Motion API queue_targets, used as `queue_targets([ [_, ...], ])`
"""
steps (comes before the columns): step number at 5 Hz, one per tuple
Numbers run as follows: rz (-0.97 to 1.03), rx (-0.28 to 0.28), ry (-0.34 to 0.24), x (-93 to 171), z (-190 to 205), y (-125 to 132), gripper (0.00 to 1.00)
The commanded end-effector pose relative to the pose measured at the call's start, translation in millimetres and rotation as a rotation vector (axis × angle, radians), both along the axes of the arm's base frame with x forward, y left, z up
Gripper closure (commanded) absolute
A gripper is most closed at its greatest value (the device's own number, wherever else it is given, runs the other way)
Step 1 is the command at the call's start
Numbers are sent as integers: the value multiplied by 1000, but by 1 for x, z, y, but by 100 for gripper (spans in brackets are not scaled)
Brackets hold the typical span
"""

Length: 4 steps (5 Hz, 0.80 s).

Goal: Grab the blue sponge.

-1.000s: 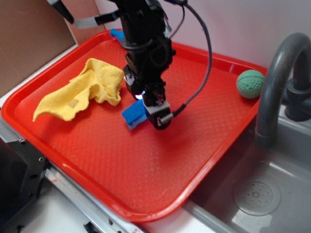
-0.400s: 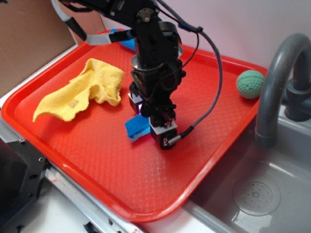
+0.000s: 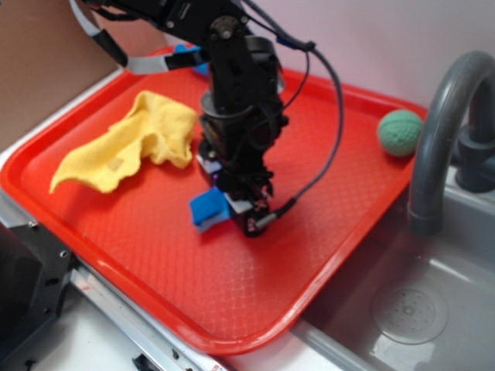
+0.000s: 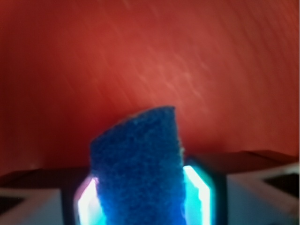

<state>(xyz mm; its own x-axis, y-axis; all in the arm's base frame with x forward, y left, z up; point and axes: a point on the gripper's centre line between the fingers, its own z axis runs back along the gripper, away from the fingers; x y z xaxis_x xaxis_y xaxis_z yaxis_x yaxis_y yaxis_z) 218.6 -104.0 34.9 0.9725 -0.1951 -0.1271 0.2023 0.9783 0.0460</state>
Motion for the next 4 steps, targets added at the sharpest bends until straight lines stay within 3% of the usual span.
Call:
queue_targets([
  [1,88,-138,-167,10,101,52,100],
  [2,159,-166,-234,-4,151,76,100],
  [3,202,-173,-270,-18,171,96,100],
  [4,190,-191,-277,-19,174,100,100],
])
